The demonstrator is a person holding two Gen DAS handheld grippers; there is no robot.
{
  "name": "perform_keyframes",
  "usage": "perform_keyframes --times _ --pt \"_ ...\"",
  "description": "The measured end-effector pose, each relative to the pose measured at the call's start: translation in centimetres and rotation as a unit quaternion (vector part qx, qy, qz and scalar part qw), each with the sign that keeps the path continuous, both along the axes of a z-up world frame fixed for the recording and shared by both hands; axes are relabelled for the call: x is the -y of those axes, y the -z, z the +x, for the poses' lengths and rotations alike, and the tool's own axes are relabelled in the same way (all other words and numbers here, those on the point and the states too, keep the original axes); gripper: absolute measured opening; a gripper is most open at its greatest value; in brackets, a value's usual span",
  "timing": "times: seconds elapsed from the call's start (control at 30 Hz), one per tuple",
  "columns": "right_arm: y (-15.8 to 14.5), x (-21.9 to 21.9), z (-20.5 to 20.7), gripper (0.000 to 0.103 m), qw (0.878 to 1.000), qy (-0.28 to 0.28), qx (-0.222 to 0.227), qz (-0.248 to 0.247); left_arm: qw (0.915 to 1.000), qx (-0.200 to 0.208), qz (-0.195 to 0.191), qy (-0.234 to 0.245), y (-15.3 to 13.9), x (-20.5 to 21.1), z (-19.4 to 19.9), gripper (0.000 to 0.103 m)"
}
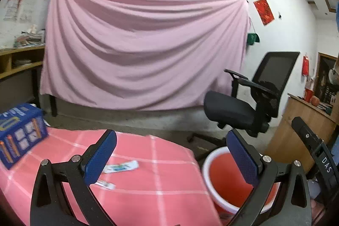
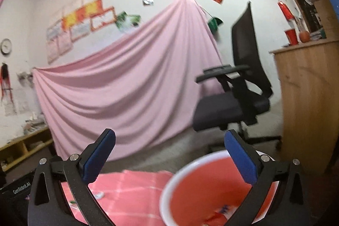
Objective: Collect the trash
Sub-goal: 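Move both tools back over the table toward the battery and tube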
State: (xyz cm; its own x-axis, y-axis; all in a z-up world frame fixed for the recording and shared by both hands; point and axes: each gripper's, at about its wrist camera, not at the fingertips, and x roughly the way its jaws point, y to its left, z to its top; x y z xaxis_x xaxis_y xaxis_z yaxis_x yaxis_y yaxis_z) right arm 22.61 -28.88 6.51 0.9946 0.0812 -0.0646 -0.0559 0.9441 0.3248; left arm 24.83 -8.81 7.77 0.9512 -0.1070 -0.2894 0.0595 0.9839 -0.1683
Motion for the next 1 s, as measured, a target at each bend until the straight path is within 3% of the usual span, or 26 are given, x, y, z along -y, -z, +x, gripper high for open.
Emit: perform_keyframes --times 0.2,0.57,0.8,1.0 --pt "-0.7 -3.4 0.0 0.103 0.999 -0.023 0.040 -0.011 0.9982 0.030 0.000 -0.051 -0.3 -4.4 -1.8 0.102" --pt "-0.4 -11.5 0.8 0.103 0.991 -0.091 0.067 -0.075 0.9941 0.036 0.036 -0.096 1.2 -12.3 -3.3 0.102" --pt "0.9 -16.1 2.1 0.103 0.982 -0.134 0.049 -0.125 0.9934 0.021 0.039 -0.106 3.7 -16.0 -3.2 0.102" --pt "2.4 -18.8 3.8 0.103 0.972 -0.173 -0.013 -0.159 0.9933 -0.010 0.041 -0.108 5.2 -18.2 -2.7 0.102"
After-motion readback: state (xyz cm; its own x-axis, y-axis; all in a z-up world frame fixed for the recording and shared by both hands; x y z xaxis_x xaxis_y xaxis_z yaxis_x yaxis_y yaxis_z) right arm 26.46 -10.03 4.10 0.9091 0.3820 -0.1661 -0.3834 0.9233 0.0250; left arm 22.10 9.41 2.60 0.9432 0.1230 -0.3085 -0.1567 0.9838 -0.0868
